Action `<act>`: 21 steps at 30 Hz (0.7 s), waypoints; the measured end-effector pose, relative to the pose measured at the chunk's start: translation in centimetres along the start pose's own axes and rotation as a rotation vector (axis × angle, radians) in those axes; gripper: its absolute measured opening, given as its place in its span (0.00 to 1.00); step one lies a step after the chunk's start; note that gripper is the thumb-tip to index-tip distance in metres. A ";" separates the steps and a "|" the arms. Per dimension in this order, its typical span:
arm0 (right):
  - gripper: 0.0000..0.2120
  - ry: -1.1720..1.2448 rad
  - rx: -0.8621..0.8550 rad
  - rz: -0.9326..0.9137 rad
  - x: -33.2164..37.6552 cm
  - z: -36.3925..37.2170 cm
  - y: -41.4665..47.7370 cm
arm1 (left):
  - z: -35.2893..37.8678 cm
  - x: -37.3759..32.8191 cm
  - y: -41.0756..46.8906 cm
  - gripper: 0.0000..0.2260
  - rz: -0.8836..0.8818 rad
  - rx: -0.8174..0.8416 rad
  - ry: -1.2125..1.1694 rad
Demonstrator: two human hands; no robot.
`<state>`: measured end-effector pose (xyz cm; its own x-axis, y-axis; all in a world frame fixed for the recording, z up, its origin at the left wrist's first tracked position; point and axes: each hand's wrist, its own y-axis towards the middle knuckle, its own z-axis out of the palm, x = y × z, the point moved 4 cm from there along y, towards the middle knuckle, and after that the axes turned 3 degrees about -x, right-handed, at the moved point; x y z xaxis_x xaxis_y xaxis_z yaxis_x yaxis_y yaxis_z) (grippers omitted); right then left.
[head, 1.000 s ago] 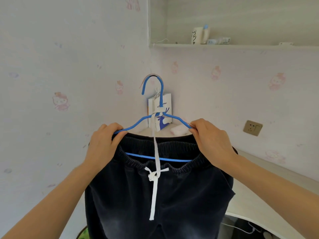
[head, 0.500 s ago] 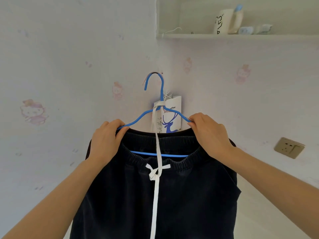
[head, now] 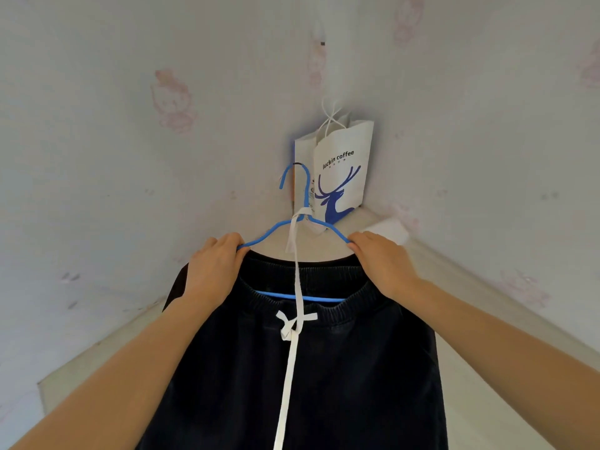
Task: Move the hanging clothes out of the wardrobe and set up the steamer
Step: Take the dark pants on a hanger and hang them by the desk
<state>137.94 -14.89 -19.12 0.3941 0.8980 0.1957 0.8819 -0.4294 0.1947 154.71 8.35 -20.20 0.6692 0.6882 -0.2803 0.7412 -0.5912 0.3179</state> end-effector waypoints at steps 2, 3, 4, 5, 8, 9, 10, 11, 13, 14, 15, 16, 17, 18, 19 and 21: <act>0.16 0.034 0.037 0.013 -1.1 3.1 1.1 | 3.3 0.9 0.4 0.09 0.001 0.039 0.036; 0.16 0.056 0.050 0.022 -1.6 4.5 1.5 | 4.8 1.3 0.5 0.09 0.002 0.056 0.057; 0.15 0.080 0.065 0.032 -2.1 5.9 1.9 | 6.1 1.6 0.5 0.09 0.001 0.072 0.078; 0.15 0.108 0.084 0.040 -2.5 7.1 2.2 | 7.3 2.0 0.6 0.08 -0.002 0.086 0.098; 0.13 0.254 0.145 0.082 -3.8 10.2 2.7 | 10.4 2.6 0.7 0.08 -0.023 0.153 0.140; 0.13 0.310 0.158 0.096 -4.2 10.8 2.7 | 11.3 2.8 0.7 0.08 -0.033 0.174 0.139; 0.13 0.351 0.176 0.110 -4.7 11.3 2.6 | 12.0 3.1 0.7 0.08 -0.038 0.189 0.135; 0.14 0.377 0.200 0.124 -5.2 11.6 2.4 | 12.6 3.3 0.7 0.07 -0.037 0.199 0.134; 0.17 0.379 0.266 0.150 -6.5 12.2 1.5 | 13.5 3.9 0.8 0.07 -0.039 0.219 0.140; 0.19 0.355 0.301 0.154 -7.3 12.6 0.9 | 13.9 4.2 0.8 0.07 -0.044 0.228 0.133; 0.20 0.325 0.335 0.154 -8.0 13.0 0.2 | 14.2 4.4 0.9 0.07 -0.050 0.236 0.121; 0.22 0.298 0.362 0.155 -8.5 13.4 -0.5 | 14.6 4.6 1.0 0.07 -0.056 0.242 0.110; 0.23 0.287 0.375 0.155 -8.9 13.8 -1.1 | 14.8 4.8 1.1 0.08 -0.063 0.249 0.100; 0.23 0.287 0.374 0.153 -9.0 14.2 -1.5 | 15.1 4.9 1.2 0.08 -0.068 0.255 0.093; 0.23 0.293 0.361 0.148 -8.9 14.5 -1.8 | 15.5 5.0 1.3 0.08 -0.072 0.260 0.086; 0.20 0.293 0.316 0.144 -8.6 14.8 -1.5 | 15.9 5.3 1.7 0.08 -0.076 0.260 0.076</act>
<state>137.02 -20.55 -35.36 0.4684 0.7470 0.4717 0.8773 -0.4564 -0.1485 160.32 4.30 -35.56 0.6127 0.7583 -0.2228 0.7843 -0.6181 0.0529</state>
